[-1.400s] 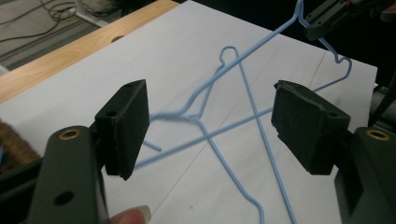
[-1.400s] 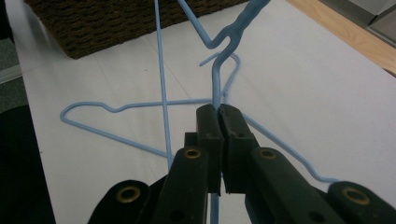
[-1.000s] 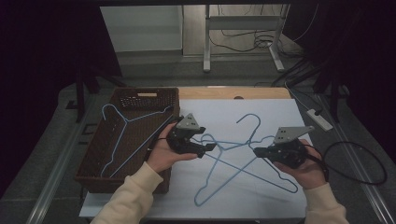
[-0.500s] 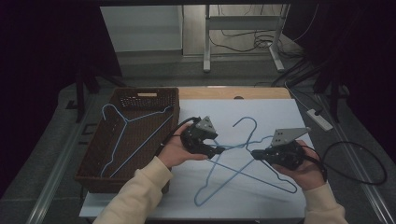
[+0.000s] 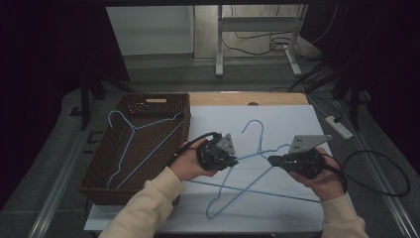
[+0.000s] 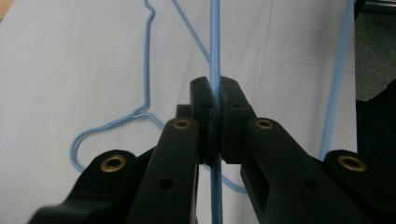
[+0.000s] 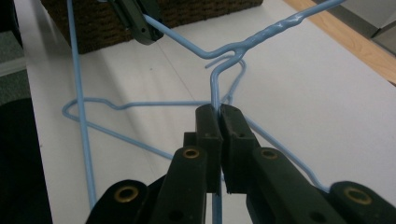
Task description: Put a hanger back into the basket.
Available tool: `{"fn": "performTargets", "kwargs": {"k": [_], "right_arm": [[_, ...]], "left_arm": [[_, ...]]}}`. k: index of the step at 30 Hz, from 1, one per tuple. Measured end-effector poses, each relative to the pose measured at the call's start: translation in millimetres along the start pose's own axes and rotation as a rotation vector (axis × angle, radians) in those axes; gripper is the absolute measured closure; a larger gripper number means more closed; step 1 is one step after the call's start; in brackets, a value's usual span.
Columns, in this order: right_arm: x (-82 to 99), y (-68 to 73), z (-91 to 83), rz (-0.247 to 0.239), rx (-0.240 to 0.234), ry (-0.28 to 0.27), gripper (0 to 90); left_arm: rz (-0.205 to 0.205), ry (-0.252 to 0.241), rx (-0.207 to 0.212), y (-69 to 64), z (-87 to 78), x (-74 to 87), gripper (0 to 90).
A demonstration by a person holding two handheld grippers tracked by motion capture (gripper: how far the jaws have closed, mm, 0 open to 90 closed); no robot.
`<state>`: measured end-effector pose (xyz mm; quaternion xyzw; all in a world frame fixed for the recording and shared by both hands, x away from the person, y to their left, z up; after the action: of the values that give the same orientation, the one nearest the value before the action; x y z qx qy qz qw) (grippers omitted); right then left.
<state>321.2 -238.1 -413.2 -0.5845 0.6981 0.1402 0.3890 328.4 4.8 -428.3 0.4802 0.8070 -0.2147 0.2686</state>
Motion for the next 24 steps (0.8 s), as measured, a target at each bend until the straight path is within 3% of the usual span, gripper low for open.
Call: {"fn": "performTargets", "kwargs": {"k": [7,10,17,24], "right_arm": [[-5.8,1.7,-0.4,-0.01,0.029,-0.054,85.7],[-8.3,1.8,-3.9,-0.002,0.056,-0.102,83.8],[-9.5,0.0,-19.4,0.051,0.18,-0.211,55.0],[0.4,-3.7,-21.6,0.101,0.246,-0.217,42.1]], "left_arm": [[-0.04,-0.054,0.013,-1.7,-14.5,4.6,86.4],[-0.055,-0.083,0.01,-3.4,-21.0,6.3,86.5],[-0.128,-0.144,-0.025,1.1,-36.3,11.8,86.7],[-0.202,-0.217,-0.075,6.7,-55.5,17.2,86.7]]}}
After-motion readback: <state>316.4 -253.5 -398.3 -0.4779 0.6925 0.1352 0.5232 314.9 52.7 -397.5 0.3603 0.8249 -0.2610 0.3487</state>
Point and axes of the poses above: each handheld gripper's, and its own axes: z roughly forward along the jaws, x roughly out of its underside, y roughly to its left, the point moved 3 cm from there along z, roughly forward along the jaws, and after that the axes turned 14 degrees about -z, right-handed, at the moved point
